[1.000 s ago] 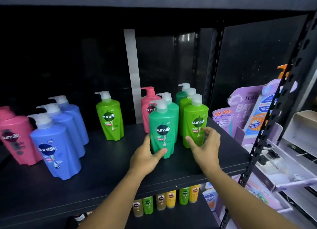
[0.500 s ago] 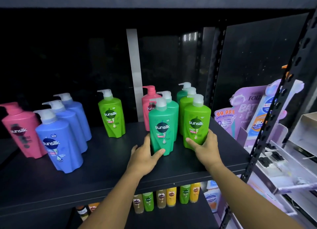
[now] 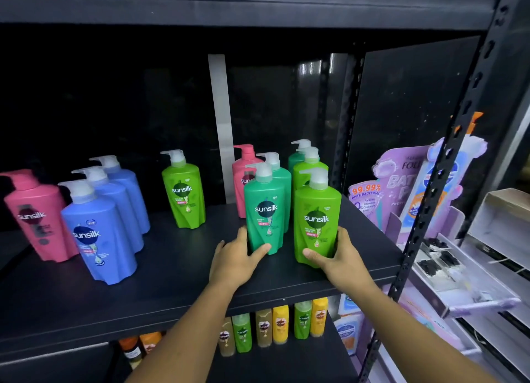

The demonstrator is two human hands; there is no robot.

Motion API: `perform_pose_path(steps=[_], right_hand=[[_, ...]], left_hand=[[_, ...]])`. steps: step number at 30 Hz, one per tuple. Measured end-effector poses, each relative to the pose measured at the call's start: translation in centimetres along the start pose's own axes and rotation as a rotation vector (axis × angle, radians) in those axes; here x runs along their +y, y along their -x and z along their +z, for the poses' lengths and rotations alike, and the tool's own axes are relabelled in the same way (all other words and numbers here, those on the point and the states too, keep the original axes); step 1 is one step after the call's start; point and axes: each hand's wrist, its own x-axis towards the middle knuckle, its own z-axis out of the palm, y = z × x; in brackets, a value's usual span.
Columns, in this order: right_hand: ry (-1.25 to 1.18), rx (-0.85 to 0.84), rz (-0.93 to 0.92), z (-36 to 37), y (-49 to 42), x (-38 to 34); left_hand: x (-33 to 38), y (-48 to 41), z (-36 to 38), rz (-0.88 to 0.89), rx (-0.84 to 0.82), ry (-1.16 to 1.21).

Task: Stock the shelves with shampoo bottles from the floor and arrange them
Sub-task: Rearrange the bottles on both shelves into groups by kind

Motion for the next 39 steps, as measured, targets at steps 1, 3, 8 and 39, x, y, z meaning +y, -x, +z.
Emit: perform_pose_path(steps=[1, 3, 8, 39], right_hand=[[0.003, -0.002, -0.002, 0.0, 0.2, -0.1], [0.012, -0.015, -0.007, 0.0, 0.7, -0.2], [0.031, -0.054, -0.029, 0.2, 1.6, -0.3], [0.041, -0.190, -0.121, 23.1, -1.5, -9.1]], left_hand=[[0.1, 0.1, 0.0, -0.006, -0.002, -0.006], [0.3, 0.2, -0.1, -0.014, -0.013, -0.020], [-1.0, 0.8, -0.2, 0.011, -0.108, -0.030], [-16.9, 3.8, -10.2, 0.095, -0.243, -0.217]])
